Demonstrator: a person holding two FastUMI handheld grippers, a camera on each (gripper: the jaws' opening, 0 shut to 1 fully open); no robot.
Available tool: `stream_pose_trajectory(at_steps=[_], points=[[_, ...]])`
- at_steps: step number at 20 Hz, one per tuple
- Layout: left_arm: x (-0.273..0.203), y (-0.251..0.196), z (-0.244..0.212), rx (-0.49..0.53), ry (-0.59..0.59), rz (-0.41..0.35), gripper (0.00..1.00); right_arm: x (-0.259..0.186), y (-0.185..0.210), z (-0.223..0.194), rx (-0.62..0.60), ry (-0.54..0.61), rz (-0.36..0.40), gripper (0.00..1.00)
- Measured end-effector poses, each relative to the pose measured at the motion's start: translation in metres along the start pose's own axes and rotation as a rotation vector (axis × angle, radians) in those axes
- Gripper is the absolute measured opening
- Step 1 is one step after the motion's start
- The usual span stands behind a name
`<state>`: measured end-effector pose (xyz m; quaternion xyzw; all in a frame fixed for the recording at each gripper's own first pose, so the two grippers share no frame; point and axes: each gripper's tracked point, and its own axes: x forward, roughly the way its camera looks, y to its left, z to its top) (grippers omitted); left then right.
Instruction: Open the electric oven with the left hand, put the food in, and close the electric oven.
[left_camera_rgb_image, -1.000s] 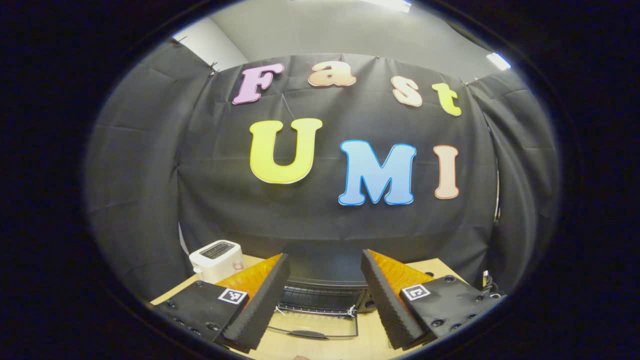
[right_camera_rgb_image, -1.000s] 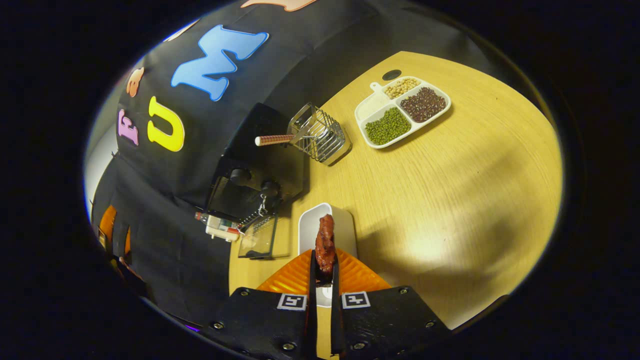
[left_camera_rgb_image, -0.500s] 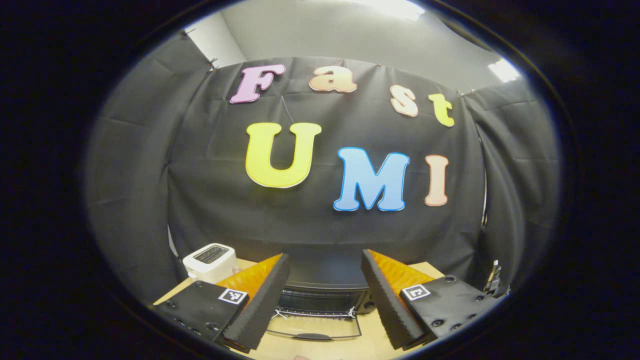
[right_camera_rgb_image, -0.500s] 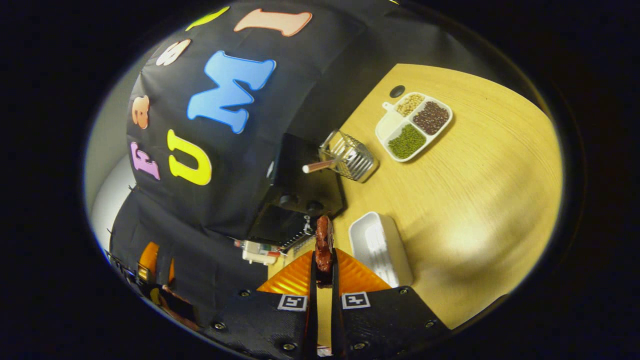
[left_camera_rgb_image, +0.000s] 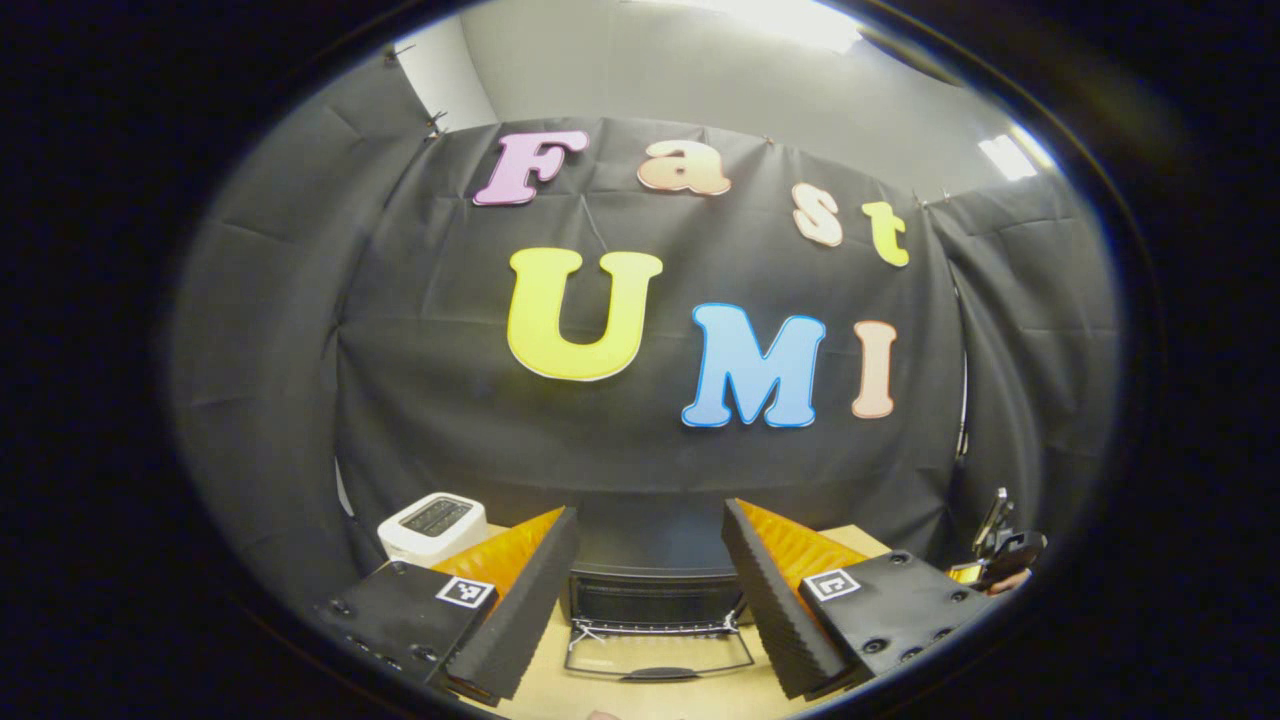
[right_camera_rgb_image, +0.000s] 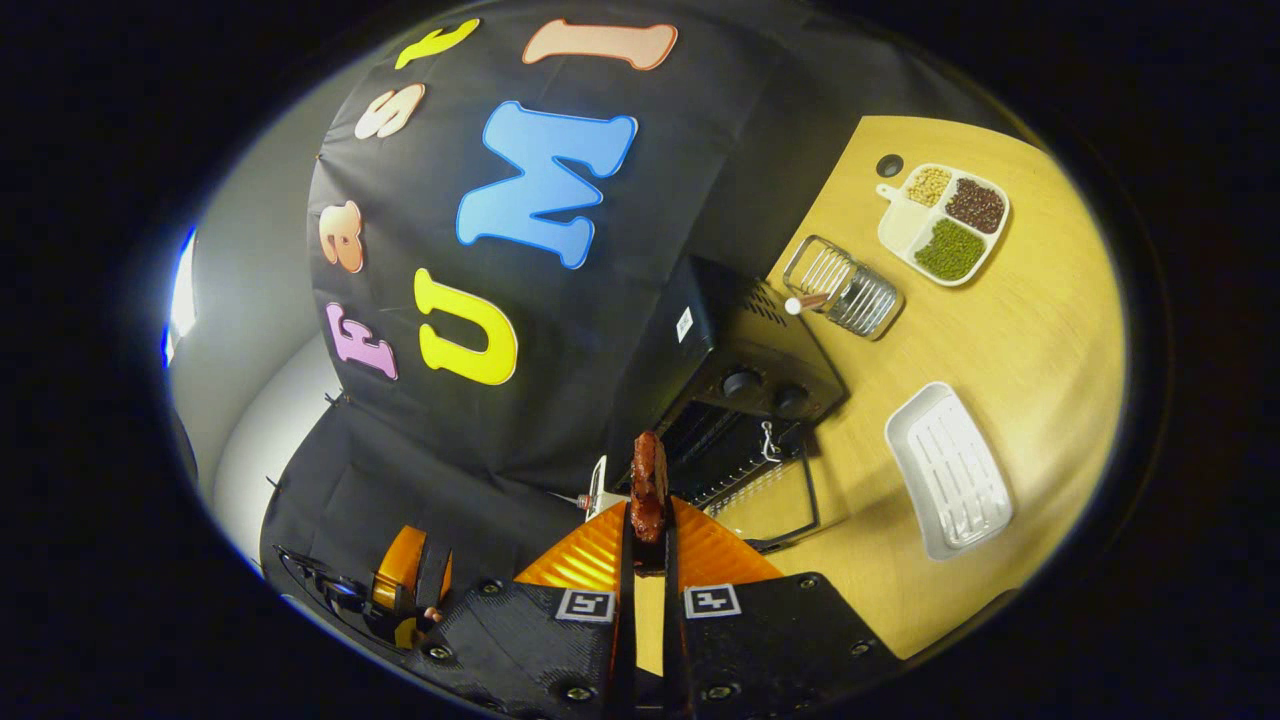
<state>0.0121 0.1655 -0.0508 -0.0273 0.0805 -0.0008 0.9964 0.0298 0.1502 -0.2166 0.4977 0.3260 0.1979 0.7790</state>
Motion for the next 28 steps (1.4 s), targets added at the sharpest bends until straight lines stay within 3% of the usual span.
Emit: stream_pose_trajectory(at_steps=[4, 6, 7, 10, 15, 16, 18, 20, 23, 28], points=[[-0.007, 0.021, -0.005, -0.019, 0.018, 0.005, 0.96, 0.051, 0.000, -0.015, 0.079, 0.009, -0.001, 0.11], [-0.012, 0.031, -0.009, -0.017, 0.031, 0.009, 1.00, 0.082, -0.006, -0.021, 0.112, 0.003, -0.020, 0.11], [-0.015, 0.037, -0.012, -0.014, 0.039, 0.012, 0.96, 0.096, -0.010, -0.023, 0.127, -0.002, -0.033, 0.11], [-0.020, 0.056, -0.021, -0.007, 0.068, 0.030, 1.00, 0.143, -0.024, -0.024, 0.158, -0.050, -0.083, 0.11], [-0.024, 0.088, -0.032, -0.020, 0.110, 0.061, 0.96, 0.209, -0.049, -0.031, 0.198, -0.106, -0.181, 0.11], [-0.025, 0.092, -0.036, -0.024, 0.119, 0.064, 1.00, 0.217, -0.053, -0.031, 0.200, -0.109, -0.191, 0.11], [-0.025, 0.101, -0.042, -0.021, 0.128, 0.079, 0.92, 0.232, -0.060, -0.027, 0.200, -0.130, -0.208, 0.11], [-0.026, 0.108, -0.049, -0.026, 0.145, 0.085, 1.00, 0.245, -0.062, -0.021, 0.209, -0.160, -0.212, 0.11], [-0.021, 0.112, -0.054, -0.037, 0.157, 0.089, 0.97, 0.254, -0.071, -0.015, 0.170, -0.198, -0.263, 0.11], [-0.008, 0.099, -0.054, -0.047, 0.151, 0.067, 0.91, 0.246, -0.089, -0.008, 0.008, -0.167, -0.406, 0.26]])
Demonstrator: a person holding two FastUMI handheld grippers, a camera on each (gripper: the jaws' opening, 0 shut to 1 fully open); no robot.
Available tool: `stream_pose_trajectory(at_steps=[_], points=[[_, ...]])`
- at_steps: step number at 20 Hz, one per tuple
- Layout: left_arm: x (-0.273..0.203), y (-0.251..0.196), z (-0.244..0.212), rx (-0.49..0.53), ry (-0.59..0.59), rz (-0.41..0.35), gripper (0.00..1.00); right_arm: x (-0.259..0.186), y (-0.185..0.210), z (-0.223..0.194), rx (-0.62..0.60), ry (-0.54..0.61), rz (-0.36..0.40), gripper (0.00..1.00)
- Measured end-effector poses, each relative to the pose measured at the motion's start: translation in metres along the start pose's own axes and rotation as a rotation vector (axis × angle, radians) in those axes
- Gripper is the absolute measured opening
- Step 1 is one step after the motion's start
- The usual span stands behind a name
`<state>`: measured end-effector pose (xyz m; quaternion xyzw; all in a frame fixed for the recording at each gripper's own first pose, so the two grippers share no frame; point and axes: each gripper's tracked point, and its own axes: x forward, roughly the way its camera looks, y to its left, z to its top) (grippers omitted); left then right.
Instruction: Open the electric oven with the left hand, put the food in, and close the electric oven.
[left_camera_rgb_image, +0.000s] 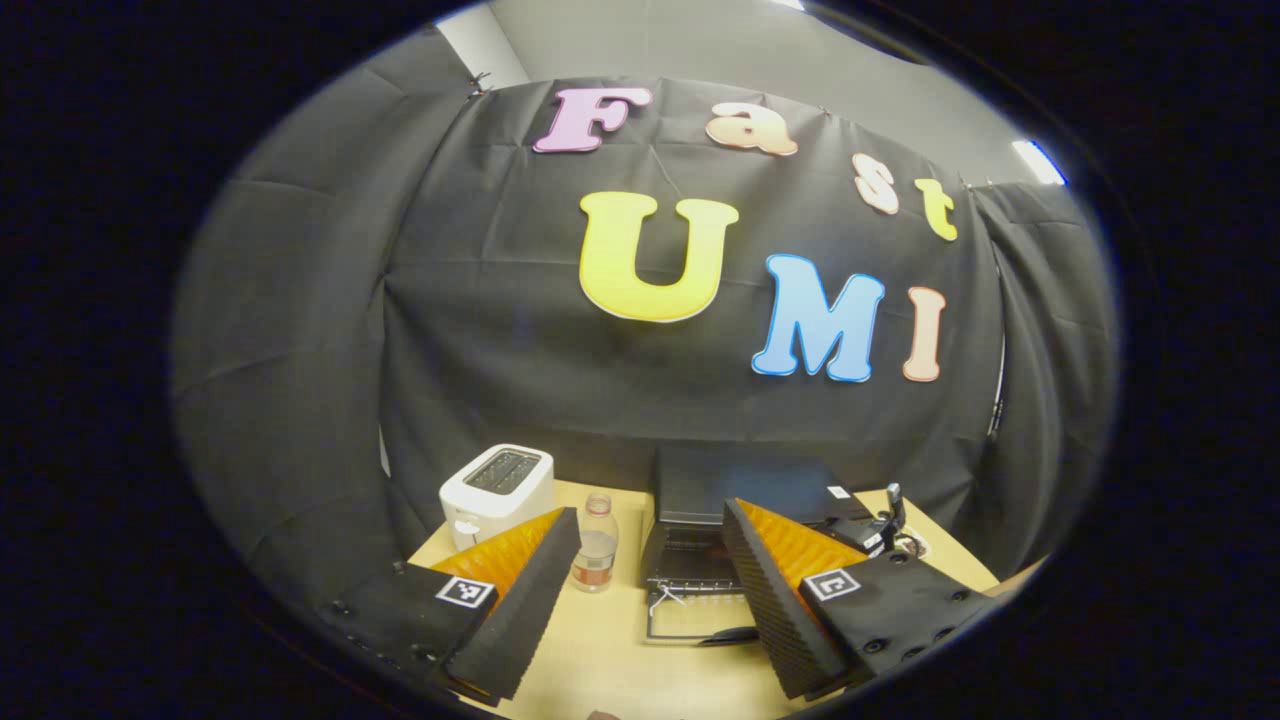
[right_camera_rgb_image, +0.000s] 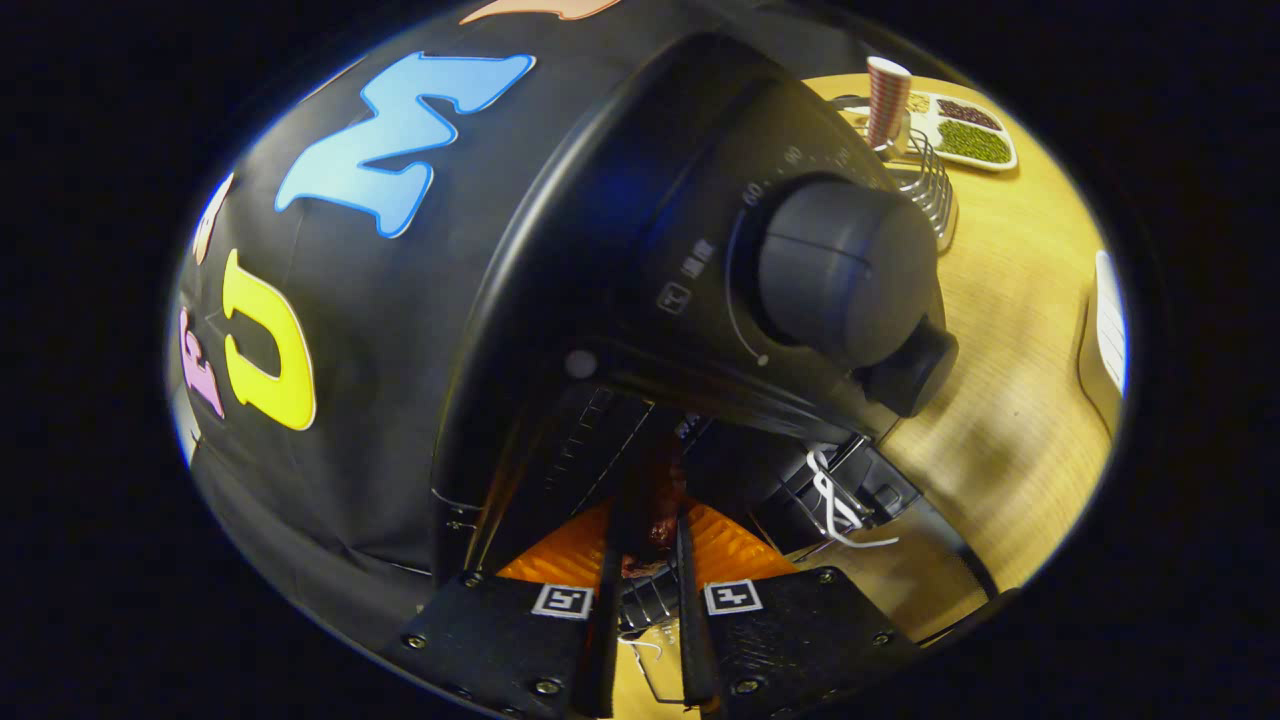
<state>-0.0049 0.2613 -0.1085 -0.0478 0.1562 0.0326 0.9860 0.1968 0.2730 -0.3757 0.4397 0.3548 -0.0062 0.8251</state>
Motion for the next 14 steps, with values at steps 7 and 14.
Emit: stream_pose_trajectory(at_steps=[7, 14], points=[[0.013, -0.044, 0.000, -0.004, -0.010, -0.054, 1.00, -0.040, -0.018, 0.018, -0.330, 0.007, -0.105, 0.52], [0.023, -0.093, 0.004, 0.021, -0.037, -0.107, 1.00, -0.145, -0.006, 0.061, -0.660, -0.131, -0.084, 0.52]])
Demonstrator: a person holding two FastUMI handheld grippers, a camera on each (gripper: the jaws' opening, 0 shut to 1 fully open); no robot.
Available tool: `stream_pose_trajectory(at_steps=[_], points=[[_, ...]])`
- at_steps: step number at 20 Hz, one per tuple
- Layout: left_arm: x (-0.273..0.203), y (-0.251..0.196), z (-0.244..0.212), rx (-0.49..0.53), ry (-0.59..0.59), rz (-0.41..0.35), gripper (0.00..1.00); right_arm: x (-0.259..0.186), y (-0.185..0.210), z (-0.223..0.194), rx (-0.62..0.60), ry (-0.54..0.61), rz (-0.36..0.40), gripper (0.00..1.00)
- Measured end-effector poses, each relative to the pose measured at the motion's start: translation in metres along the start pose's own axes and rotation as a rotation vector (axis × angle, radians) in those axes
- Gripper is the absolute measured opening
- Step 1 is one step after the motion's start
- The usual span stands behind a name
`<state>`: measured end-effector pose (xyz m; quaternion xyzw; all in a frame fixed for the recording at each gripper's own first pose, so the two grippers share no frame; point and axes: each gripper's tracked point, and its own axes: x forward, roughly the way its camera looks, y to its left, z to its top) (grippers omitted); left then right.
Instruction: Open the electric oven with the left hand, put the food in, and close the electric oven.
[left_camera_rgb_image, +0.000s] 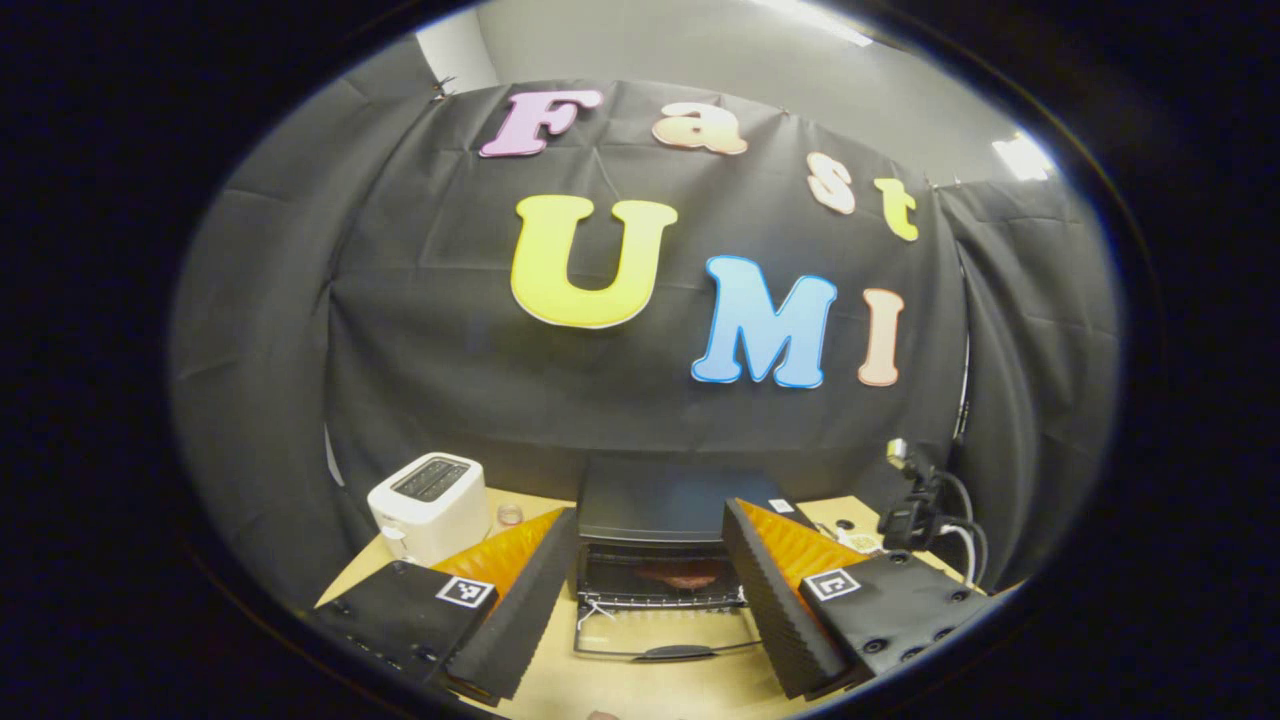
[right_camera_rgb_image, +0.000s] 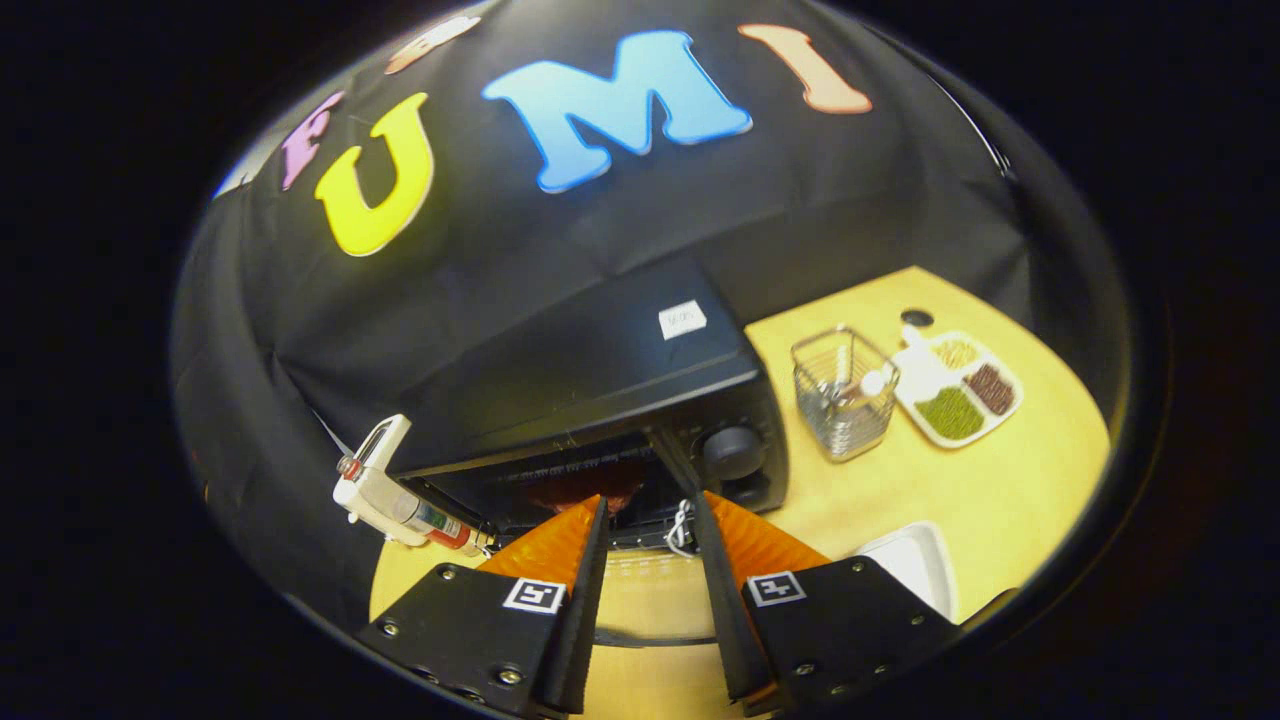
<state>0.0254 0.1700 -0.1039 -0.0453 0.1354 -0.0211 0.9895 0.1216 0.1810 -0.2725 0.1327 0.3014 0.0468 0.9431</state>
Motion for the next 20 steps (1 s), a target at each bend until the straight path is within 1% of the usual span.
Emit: stream_pose_trajectory(at_steps=[4, 6, 8, 10, 13, 14, 15, 16, 17, 18, 20], points=[[0.008, -0.027, 0.002, 0.012, -0.011, -0.023, 0.95, -0.063, -0.014, 0.059, -0.138, -0.170, -0.027, 0.52], [0.010, -0.041, 0.008, 0.015, -0.025, -0.036, 0.93, -0.093, -0.011, 0.081, -0.165, -0.227, -0.010, 0.52], [0.010, -0.059, 0.017, 0.029, -0.051, -0.056, 0.91, -0.130, -0.009, 0.101, -0.184, -0.291, -0.012, 0.51], [0.011, -0.077, 0.023, 0.041, -0.066, -0.080, 1.00, -0.161, -0.007, 0.121, -0.200, -0.342, -0.013, 0.51], [0.014, -0.097, 0.029, 0.056, -0.081, -0.107, 1.00, -0.185, -0.012, 0.145, -0.250, -0.428, -0.041, 0.54], [0.015, -0.103, 0.029, 0.056, -0.080, -0.111, 0.96, -0.190, -0.014, 0.150, -0.264, -0.446, -0.051, 0.58], [0.017, -0.107, 0.028, 0.055, -0.078, -0.116, 0.96, -0.193, -0.014, 0.154, -0.262, -0.461, -0.043, 0.58], [0.019, -0.110, 0.026, 0.057, -0.072, -0.115, 0.96, -0.195, -0.015, 0.157, -0.256, -0.469, -0.039, 0.65], [0.021, -0.111, 0.022, 0.060, -0.056, -0.112, 0.96, -0.197, -0.019, 0.159, -0.253, -0.475, -0.044, 0.68], [0.024, -0.112, 0.015, 0.060, -0.034, -0.109, 1.00, -0.197, -0.021, 0.160, -0.251, -0.473, -0.043, 0.73], [0.031, -0.109, -0.004, 0.054, 0.028, -0.098, 1.00, -0.194, -0.025, 0.161, -0.241, -0.473, -0.041, 0.82]])
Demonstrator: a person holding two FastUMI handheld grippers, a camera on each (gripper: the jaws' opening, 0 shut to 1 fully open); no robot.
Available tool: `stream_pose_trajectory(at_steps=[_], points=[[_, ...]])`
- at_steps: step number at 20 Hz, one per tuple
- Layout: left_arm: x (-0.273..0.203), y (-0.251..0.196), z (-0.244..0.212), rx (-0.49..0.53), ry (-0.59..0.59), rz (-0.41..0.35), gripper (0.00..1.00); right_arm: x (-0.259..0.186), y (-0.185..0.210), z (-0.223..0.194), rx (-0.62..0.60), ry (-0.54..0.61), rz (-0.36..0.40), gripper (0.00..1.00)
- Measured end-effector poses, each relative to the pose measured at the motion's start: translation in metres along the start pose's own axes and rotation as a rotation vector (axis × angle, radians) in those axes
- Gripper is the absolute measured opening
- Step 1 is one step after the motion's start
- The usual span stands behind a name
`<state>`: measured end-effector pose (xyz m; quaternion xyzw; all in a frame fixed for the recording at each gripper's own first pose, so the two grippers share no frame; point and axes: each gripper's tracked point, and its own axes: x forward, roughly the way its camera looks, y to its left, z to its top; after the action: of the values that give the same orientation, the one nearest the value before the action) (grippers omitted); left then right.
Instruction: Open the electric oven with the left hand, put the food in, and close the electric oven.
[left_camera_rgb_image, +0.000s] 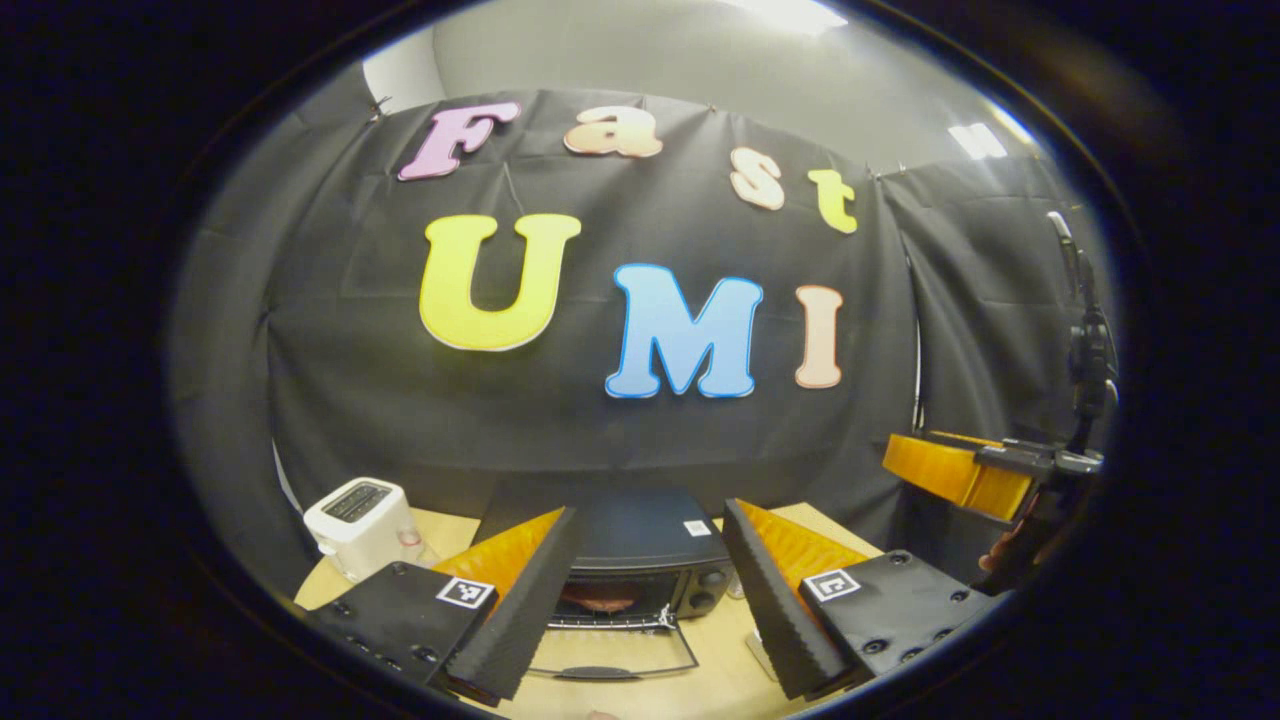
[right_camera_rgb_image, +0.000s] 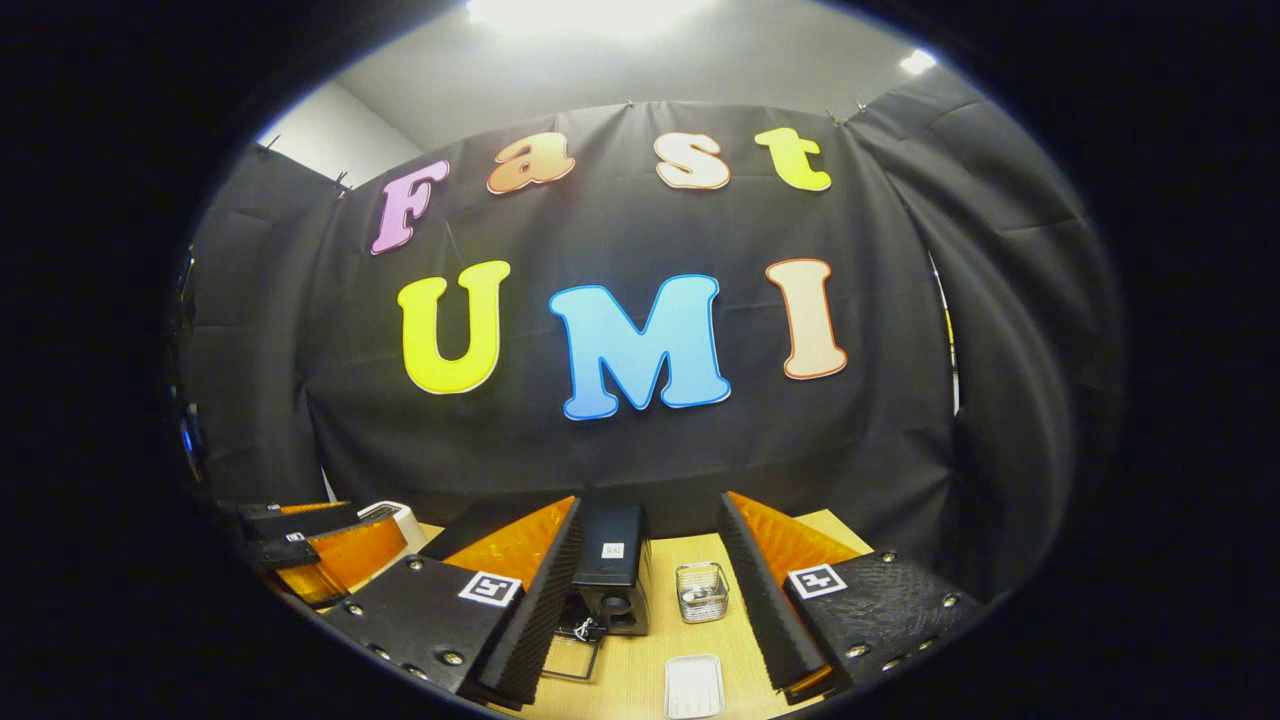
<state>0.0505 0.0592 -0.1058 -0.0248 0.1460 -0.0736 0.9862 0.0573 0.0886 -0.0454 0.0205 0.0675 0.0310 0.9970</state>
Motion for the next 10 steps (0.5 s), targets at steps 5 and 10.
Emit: stream_pose_trajectory(at_steps=[5, 10], points=[[0.015, 0.008, -0.069, -0.056, 0.212, 0.022, 0.97, 0.002, -0.006, -0.003, 0.009, 0.013, 0.004, 0.82], [0.016, 0.037, -0.147, -0.030, 0.432, 0.103, 0.98, 0.006, -0.016, -0.015, 0.009, 0.043, -0.008, 0.82]])
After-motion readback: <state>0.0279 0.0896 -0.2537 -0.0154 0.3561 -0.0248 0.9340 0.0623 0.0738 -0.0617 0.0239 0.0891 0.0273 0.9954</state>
